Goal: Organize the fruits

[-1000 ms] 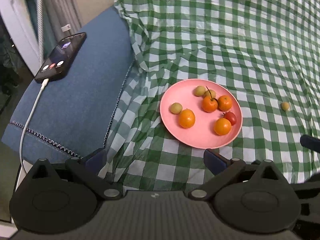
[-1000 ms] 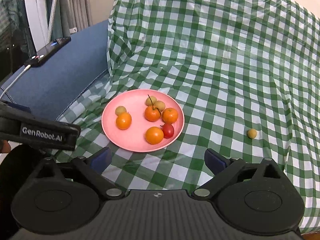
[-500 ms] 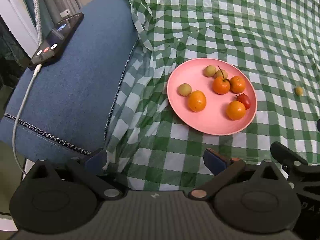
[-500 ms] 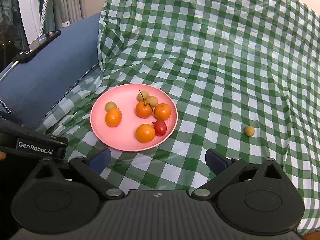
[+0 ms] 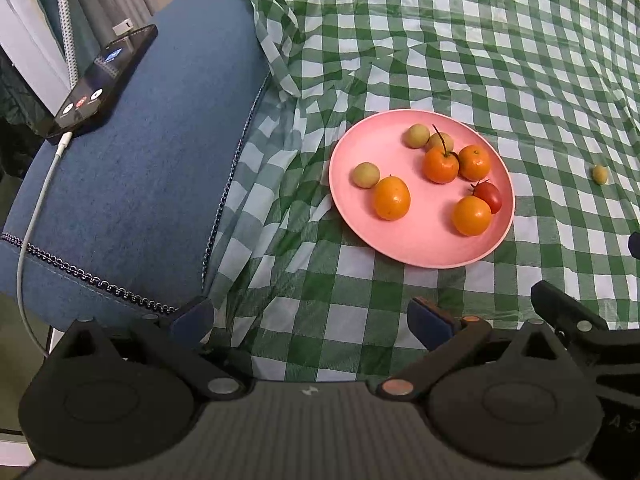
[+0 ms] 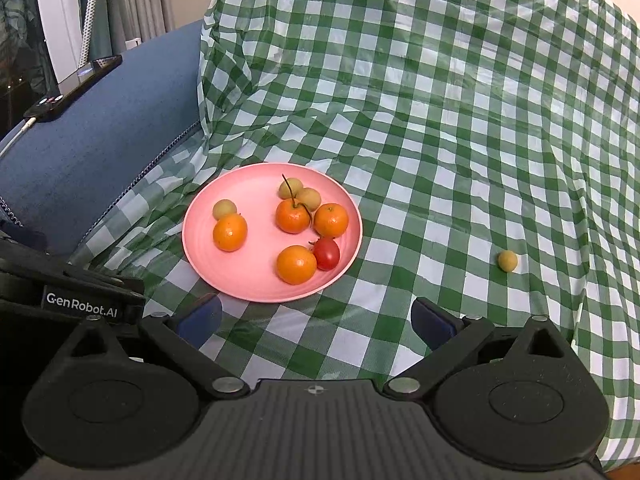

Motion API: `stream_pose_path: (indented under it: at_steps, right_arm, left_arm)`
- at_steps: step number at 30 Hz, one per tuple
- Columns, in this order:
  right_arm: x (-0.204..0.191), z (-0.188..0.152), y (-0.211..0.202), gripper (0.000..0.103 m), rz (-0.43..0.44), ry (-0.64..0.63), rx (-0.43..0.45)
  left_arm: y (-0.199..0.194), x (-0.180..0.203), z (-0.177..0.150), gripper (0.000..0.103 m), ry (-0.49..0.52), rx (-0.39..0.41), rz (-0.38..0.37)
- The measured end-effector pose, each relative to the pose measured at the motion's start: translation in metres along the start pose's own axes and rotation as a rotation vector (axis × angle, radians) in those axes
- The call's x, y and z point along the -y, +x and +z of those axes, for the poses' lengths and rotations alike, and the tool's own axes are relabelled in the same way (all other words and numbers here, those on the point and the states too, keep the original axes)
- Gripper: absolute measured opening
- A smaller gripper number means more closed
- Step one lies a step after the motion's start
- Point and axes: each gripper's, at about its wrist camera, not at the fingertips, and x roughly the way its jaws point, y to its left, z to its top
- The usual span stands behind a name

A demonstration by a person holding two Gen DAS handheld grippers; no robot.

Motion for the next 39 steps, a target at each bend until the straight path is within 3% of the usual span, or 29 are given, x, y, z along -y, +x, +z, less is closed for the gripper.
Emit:
stream_pose_path:
  at_steps: [39]
  right_arm:
    - [0.0013,0.0006,-0.0065,0.100,-0.001,0.020,0.025]
  left_arm:
    - [-0.0076,0.0010,0.0009,0.103,0.004,0.017,0.013]
